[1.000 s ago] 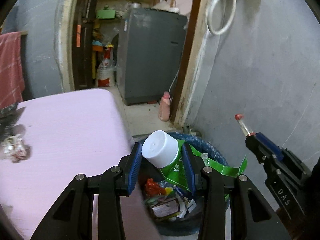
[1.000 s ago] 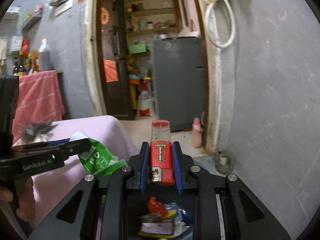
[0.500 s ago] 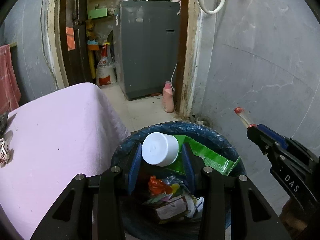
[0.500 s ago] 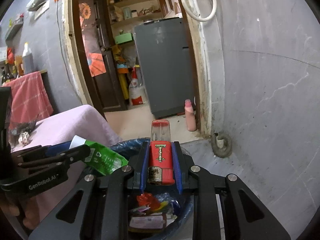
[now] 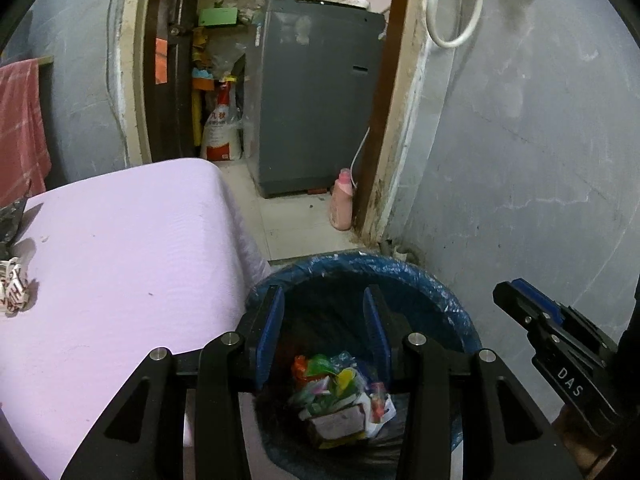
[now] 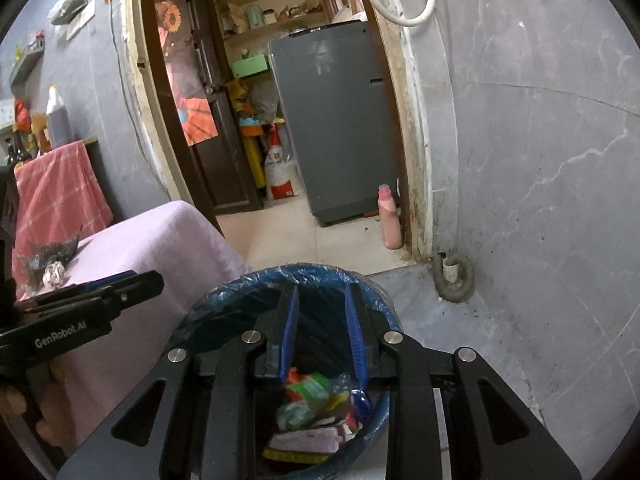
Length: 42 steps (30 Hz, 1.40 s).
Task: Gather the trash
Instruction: 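Carry the green carton and red lighter over the blue bin and open both grippers, then move the left gripper to the black plastic bag while the right gripper approaches the white printed ribbon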
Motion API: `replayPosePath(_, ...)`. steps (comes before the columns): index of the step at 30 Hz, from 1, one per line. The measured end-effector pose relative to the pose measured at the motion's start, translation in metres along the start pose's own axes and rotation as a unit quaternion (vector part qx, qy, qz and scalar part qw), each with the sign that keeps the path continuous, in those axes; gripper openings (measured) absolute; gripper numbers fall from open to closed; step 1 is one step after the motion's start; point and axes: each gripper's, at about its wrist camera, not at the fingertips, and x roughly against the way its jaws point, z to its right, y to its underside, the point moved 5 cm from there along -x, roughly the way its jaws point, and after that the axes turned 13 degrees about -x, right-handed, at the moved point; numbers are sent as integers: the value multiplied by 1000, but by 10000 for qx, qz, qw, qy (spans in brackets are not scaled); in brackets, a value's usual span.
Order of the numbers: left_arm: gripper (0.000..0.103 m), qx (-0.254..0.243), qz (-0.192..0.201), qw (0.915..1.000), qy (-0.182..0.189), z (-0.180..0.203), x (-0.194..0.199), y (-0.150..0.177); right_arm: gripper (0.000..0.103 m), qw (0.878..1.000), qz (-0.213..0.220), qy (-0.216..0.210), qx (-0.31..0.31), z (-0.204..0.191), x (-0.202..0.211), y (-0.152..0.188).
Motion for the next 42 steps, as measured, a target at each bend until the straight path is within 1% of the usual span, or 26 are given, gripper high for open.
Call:
replayPosePath(1,39,26,37,10000,-10,-2,3,-2,31,10000,32,-6,7,-2,2,-1)
replayPosePath(5,48,270,320,9991,-44,-17,26,-9,33,9996,230,-69,129,-16,16,-10)
replayPosePath(7,49,380,439,9983,-81,-24,37,-13,37,9992,351,-114,169,-24,25,-15)
replayPosePath(9,50,464,559,9973,-138,-33,50,-17,44,9984,485,-173,211,-34,35,-19)
replayPosePath(10,53,485,631,9967,-170,-37,59,-18,48,9980,554,-199,238,-40,41,-21)
replayPosePath(11,59,488,678,9963,-183,-40,63,-20,49,9976,608,-223,261,-44,45,-23)
replayPosePath(12,61,496,765,9956,-232,-45,73,-21,50,9971,663,-246,283,-50,50,-24)
replayPosePath(14,68,521,888,9942,-300,-54,89,-23,56,9962,758,-309,301,-61,59,-27)
replayPosePath(16,75,549,953,9934,-327,-63,100,-23,59,9953,834,-361,334,-73,67,-28)
replayPosePath(18,75,575,1028,9922,-402,-74,115,-23,68,9947,882,-401,346,-84,72,-29)
replayPosePath(19,75,579,1043,9920,-424,-77,119,-22,74,9942,921,-430,345,-91,75,-29)
replayPosePath(20,78,593,1049,9916,-464,-82,123,-22,77,9940,939,-449,346,-96,77,-29)
replayPosePath(21,81,623,1037,9913,-516,-89,130,-21,77,9938,940,-480,354,-102,79,-29)
replayPosePath(22,89,650,1044,9909,-551,-93,130,-21,79,9935,942,-515,369,-110,81,-29)
replayPosePath(23,93,694,1085,9898,-609,-99,136,-19,86,9932,960,-533,378,-115,83,-29)
replayPosePath(24,94,741,1154,9883,-673,-106,143,-17,89,9927,989,-563,393,-122,85,-29)
replayPosePath(26,94,791,1217,9865,-754,-115,153,-11,100,9916,1035,-641,440,-137,90,-27)
replayPosePath(27,94,820,1210,9859,-811,-123,159,-9,102,9910,1049,-688,459,-145,91,-27)
replayPosePath(31,95,910,1235,9827,-1035,-149,179,3,103,9900,1004,-856,501,-174,92,-22)
replayPosePath(36,98,1076,1281,9760,-1396,-195,205,24,103,9886,916,-1067,545,-211,86,-14)
replayPosePath(42,99,1251,1187,9685,-1797,-248,225,54,103,9869,732,-1287,639,-254,72,-1)
